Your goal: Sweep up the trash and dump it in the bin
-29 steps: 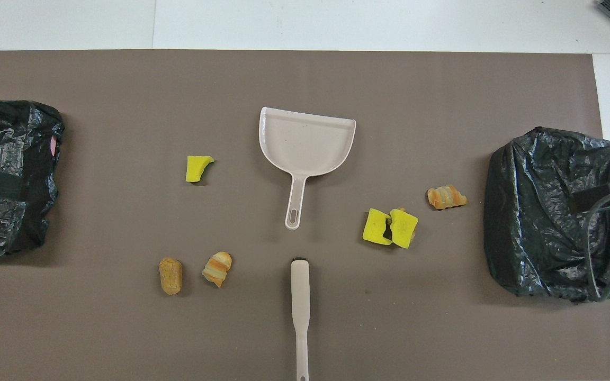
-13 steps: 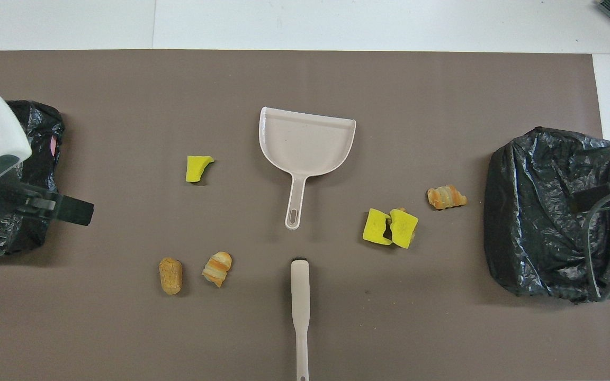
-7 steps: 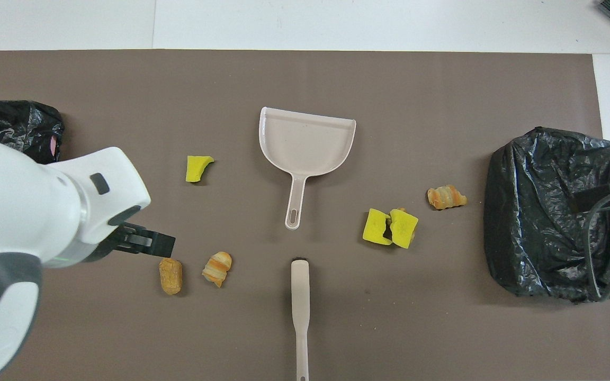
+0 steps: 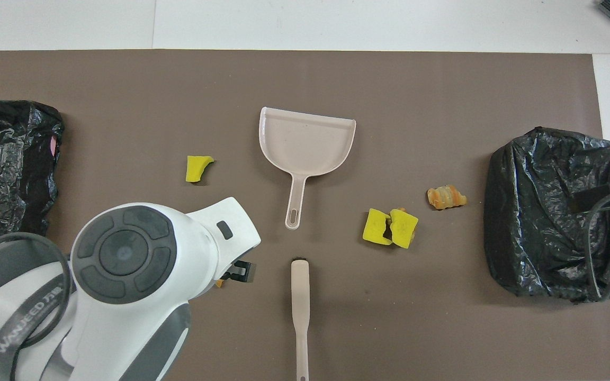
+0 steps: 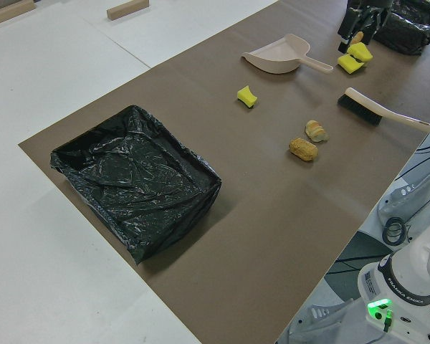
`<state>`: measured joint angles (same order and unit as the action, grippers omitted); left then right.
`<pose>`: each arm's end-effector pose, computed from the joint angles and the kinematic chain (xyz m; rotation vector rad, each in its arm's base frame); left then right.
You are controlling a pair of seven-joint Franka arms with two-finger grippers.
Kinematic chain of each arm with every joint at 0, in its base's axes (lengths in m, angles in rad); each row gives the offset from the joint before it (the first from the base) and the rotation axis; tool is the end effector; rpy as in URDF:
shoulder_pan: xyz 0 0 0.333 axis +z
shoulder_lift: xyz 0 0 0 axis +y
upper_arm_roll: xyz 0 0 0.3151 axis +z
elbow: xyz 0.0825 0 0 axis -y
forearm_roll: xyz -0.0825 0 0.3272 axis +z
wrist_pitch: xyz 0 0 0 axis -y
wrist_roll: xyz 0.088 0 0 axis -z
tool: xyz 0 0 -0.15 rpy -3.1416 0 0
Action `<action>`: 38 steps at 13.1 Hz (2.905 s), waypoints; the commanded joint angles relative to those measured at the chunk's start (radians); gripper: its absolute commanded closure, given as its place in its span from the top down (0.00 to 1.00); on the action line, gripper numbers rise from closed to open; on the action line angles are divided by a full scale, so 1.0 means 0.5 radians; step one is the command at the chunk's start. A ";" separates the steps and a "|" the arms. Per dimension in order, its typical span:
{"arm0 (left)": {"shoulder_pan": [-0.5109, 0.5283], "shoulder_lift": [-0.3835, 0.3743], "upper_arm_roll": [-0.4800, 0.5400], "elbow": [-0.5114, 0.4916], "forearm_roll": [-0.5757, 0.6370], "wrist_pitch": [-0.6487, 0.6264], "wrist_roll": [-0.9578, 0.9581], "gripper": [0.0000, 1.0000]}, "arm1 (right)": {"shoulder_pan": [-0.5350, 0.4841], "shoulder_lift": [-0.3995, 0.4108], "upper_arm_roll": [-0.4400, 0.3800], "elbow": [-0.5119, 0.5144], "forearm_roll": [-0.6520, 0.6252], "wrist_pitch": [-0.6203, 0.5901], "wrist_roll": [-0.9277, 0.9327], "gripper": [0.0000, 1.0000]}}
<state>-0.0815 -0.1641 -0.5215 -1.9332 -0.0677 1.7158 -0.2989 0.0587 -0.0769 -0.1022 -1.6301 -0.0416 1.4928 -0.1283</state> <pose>0.3595 -0.2730 0.5086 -3.0638 0.4364 0.0936 0.4618 -0.0285 0.5866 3.1089 0.1297 -0.0988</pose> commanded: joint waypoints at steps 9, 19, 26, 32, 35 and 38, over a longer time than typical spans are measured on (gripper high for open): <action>0.022 -0.034 -0.530 -0.597 -0.187 0.660 -0.558 1.00 | -0.035 -0.033 0.005 -0.032 0.034 -0.016 -0.084 1.00; 0.022 0.079 -0.914 -0.849 -0.254 0.952 -0.939 0.89 | -0.031 -0.134 0.011 -0.246 0.031 0.097 -0.081 1.00; 0.022 0.172 -0.914 -0.849 -0.312 0.993 -0.924 0.78 | 0.036 -0.294 0.017 -0.547 0.034 0.113 -0.004 1.00; 0.022 0.175 -0.905 -0.834 -0.312 0.962 -0.896 0.08 | 0.211 -0.150 0.017 -0.339 0.126 0.083 0.232 1.00; 0.043 0.144 -0.832 -0.776 -0.306 0.831 -0.826 0.02 | 0.220 -0.021 0.038 -0.124 0.135 0.027 0.306 1.00; 0.040 0.120 -0.532 -0.567 -0.245 0.435 -0.630 0.02 | 0.217 0.126 0.075 0.090 0.264 0.018 0.461 1.00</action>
<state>-0.0717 -0.0762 -0.8663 -2.2754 -0.2011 2.0428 -0.6819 0.1774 -0.0840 -0.0740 -1.6827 0.0458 1.5328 0.0433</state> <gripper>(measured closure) 0.744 0.000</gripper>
